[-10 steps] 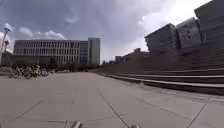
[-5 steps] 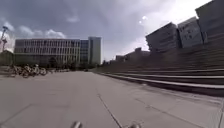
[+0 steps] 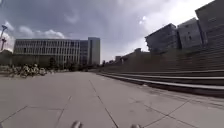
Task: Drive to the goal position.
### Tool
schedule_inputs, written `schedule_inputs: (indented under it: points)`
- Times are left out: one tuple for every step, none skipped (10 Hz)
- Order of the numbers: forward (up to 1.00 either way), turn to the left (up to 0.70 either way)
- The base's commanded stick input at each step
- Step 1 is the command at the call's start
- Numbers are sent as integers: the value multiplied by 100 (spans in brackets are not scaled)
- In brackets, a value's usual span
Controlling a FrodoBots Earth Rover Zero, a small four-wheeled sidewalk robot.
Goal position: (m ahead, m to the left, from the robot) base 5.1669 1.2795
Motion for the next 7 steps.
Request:
schedule_inputs:
  points:
    - [0, 53]
    - [0, 70]
    - [0, 48]
    - [0, 13]
    - [0, 0]
    - [0, 0]
    - [0, 0]
